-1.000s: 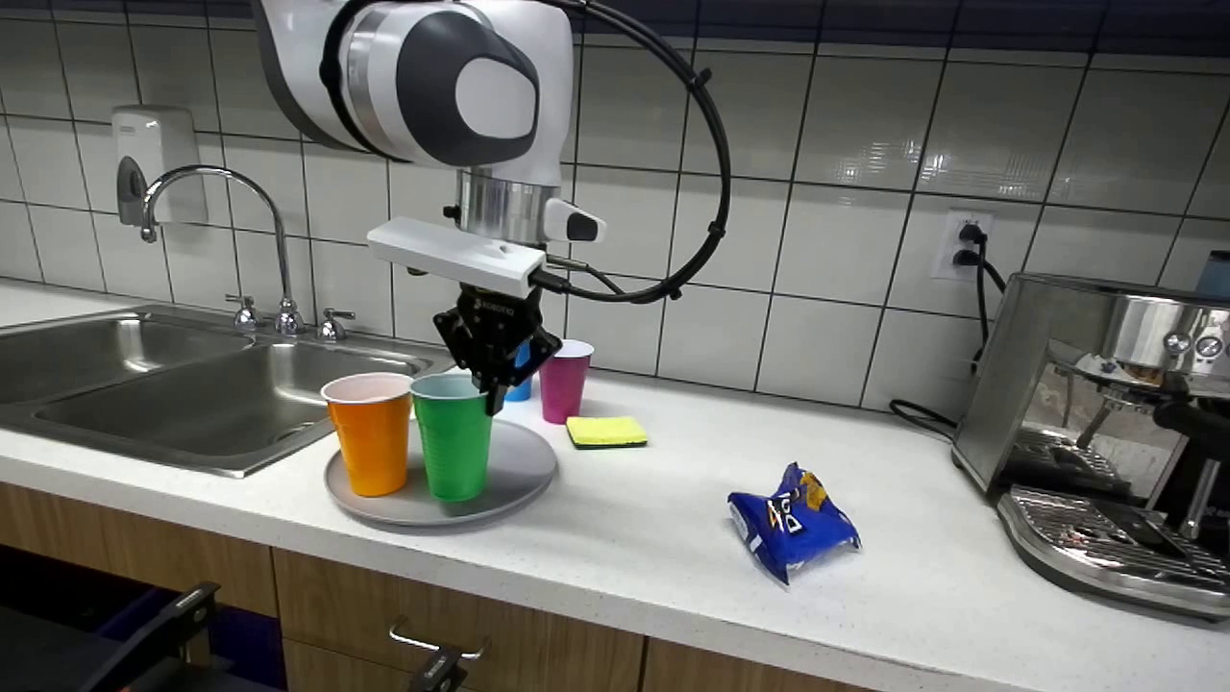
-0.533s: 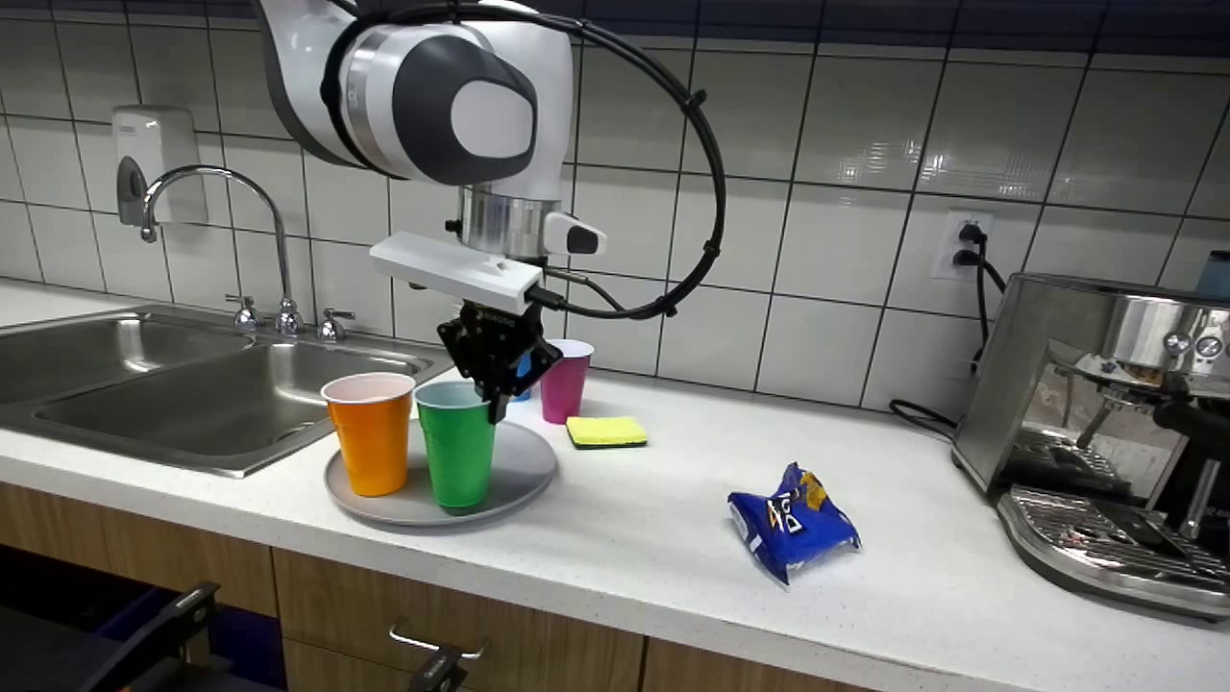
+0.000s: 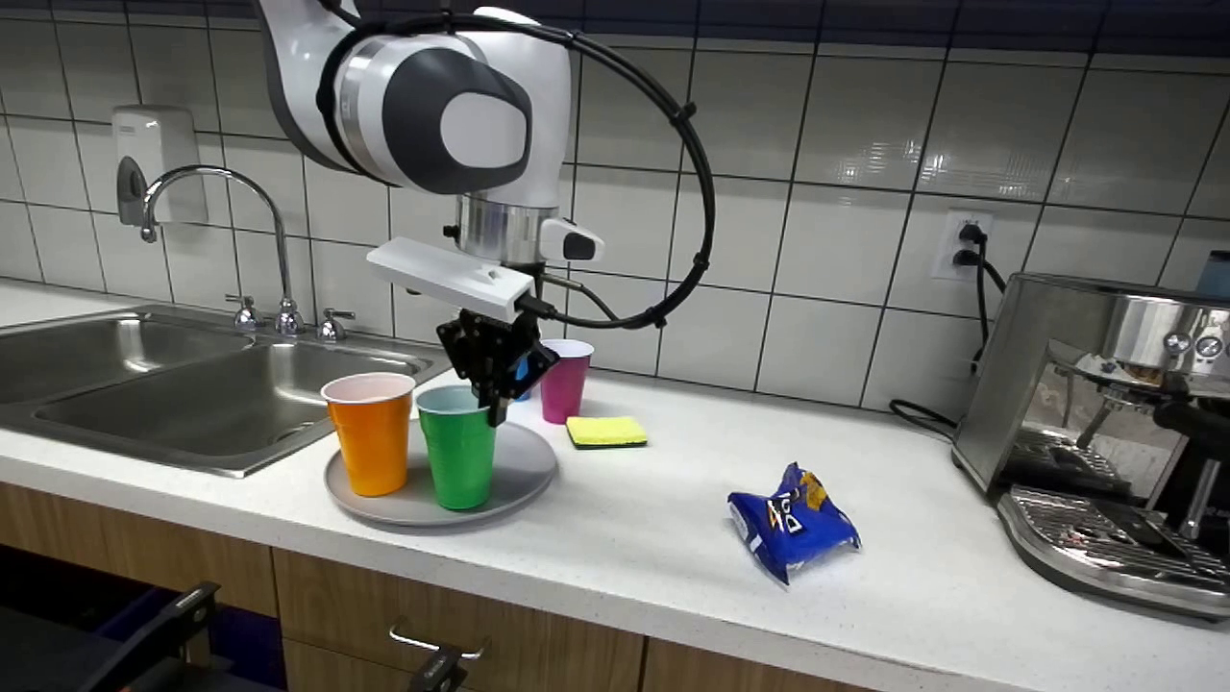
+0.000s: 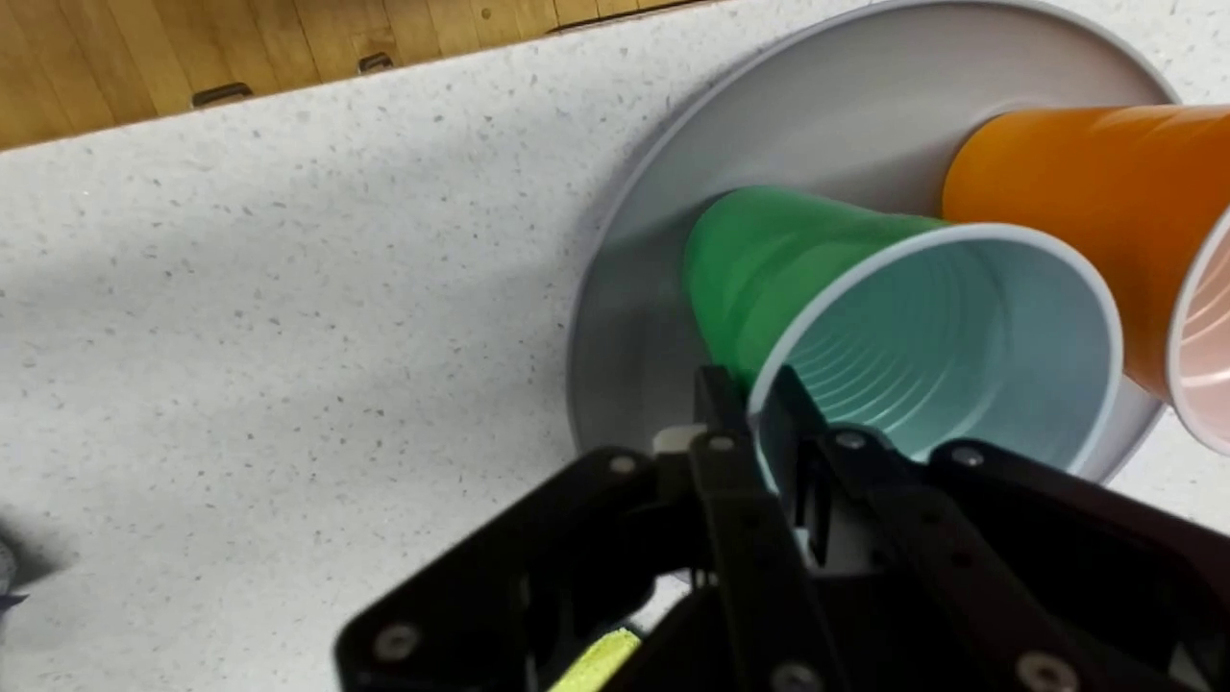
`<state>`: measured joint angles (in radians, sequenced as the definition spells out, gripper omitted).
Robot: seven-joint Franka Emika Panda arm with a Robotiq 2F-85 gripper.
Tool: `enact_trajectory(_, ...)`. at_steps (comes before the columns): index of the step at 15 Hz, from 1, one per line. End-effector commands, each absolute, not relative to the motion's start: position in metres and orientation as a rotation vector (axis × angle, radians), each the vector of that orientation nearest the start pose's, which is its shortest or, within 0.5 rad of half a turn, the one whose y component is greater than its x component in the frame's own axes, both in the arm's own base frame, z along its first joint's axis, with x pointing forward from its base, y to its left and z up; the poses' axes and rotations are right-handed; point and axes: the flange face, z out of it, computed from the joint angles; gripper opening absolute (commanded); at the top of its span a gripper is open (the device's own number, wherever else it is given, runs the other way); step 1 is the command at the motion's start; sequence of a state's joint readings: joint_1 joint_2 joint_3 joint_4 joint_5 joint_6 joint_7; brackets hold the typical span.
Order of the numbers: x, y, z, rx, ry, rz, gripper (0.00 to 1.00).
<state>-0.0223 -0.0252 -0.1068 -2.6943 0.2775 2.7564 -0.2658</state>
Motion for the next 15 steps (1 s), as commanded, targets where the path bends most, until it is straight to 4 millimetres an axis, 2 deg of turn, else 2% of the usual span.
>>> enact_trajectory(1, 0.417, -0.065, 0.246, -3.036, 0.175, -0.183, 0.45)
enact_trajectory(8, 0.42, -0.069, 0.254, -3.029, 0.184, -0.189, 0.96)
enact_trajectory(10, 0.423, -0.071, 0.261, -3.026, 0.185, -0.211, 1.0)
enact_trajectory(15, 0.434, -0.076, 0.283, -3.016, 0.191, -0.267, 1.0)
